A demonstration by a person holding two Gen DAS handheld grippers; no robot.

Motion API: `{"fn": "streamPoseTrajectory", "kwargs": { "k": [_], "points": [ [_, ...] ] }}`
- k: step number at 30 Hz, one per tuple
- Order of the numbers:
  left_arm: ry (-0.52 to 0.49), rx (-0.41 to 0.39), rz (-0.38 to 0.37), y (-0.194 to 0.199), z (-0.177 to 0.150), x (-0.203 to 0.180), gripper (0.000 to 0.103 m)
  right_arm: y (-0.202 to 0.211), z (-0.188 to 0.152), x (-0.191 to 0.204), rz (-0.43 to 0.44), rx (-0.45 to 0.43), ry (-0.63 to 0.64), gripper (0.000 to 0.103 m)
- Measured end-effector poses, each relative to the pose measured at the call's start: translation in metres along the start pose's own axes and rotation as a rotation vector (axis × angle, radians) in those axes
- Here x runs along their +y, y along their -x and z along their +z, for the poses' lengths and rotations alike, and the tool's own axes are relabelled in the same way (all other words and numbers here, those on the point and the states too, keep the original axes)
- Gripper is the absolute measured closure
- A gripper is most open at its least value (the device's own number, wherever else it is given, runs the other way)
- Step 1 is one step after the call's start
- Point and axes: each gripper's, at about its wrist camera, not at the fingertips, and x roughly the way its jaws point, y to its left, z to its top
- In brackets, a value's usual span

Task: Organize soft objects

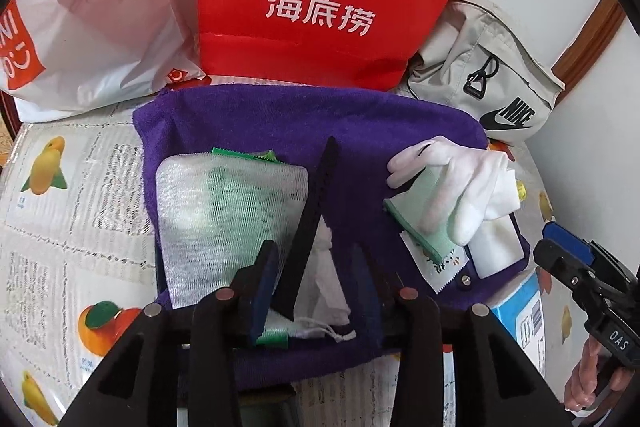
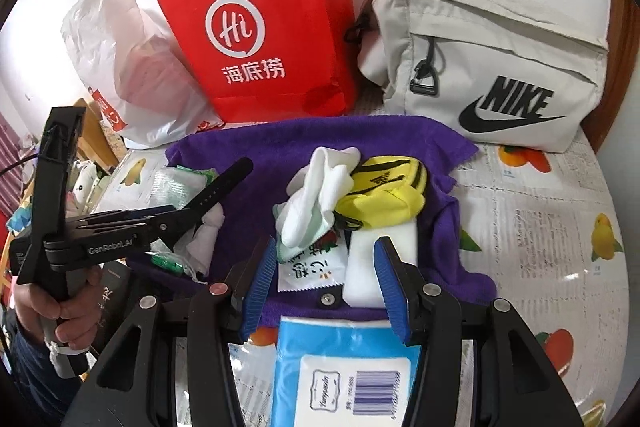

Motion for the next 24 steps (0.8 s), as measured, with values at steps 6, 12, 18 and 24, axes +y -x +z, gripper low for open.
{"fn": "streamPoseTrajectory", "kwargs": {
  "k": [6,12,18,24],
  "points": [
    [-0.017,-0.017,0.019,0.024,-0.011,-0.008,0.057,0.017,-0.008,0.0,-0.044,-0.016,-0.017,0.046],
    [-0.033,-0.049,0.03,0.061,-0.032,-0.019,0.045,0.046,-0.021,0.004,-0.033,-0.034,-0.043,0.041],
    [-0.057,-0.091,0.04,0.1,-0.06,-0.031,0.043,0.084,-0.041,0.012,-0.071,-0.092,-0.06,0.019],
    [-0.07,-0.145,0.047,0.14,-0.092,-0.041,0.03,0.122,-0.062,0.026,-0.146,-0.12,-0.046,0.007]
  ]
}}
